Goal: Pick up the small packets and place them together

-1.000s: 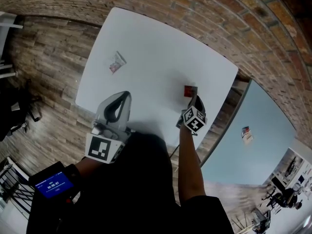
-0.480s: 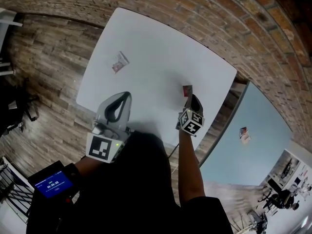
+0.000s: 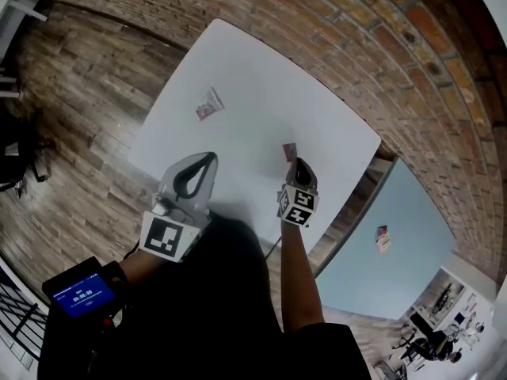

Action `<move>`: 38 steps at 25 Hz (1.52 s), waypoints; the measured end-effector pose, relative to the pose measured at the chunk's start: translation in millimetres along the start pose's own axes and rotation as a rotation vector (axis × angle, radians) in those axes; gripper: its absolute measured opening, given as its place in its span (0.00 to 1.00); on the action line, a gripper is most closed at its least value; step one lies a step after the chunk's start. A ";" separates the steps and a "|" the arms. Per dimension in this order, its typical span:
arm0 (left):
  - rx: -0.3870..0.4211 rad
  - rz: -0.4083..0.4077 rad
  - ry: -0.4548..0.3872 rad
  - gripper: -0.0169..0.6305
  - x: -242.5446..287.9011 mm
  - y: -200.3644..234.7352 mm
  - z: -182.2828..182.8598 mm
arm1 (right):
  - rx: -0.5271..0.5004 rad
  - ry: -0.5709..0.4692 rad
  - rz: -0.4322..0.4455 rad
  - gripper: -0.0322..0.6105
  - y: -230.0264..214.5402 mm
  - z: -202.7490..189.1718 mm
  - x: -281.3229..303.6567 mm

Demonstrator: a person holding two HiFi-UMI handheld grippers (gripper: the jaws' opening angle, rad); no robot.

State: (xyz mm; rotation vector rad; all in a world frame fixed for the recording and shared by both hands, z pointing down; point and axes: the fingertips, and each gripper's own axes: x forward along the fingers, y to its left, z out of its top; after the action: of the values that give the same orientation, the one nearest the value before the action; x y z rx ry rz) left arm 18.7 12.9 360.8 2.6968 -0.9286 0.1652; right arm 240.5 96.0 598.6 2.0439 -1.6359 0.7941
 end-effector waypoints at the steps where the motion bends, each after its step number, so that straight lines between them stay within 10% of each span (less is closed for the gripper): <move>1: -0.004 0.003 -0.008 0.03 -2.8 2.0 1.3 | -0.013 0.003 0.015 0.05 6.0 1.5 1.7; 38: -0.043 0.116 0.015 0.03 -33.9 44.5 -9.6 | -0.220 0.251 0.096 0.06 33.8 -32.6 74.4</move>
State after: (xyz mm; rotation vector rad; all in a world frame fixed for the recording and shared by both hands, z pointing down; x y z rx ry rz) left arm -35.7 2.2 373.4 2.6000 -1.0728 0.1868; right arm 213.1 53.5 670.5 1.6543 -1.6095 0.8261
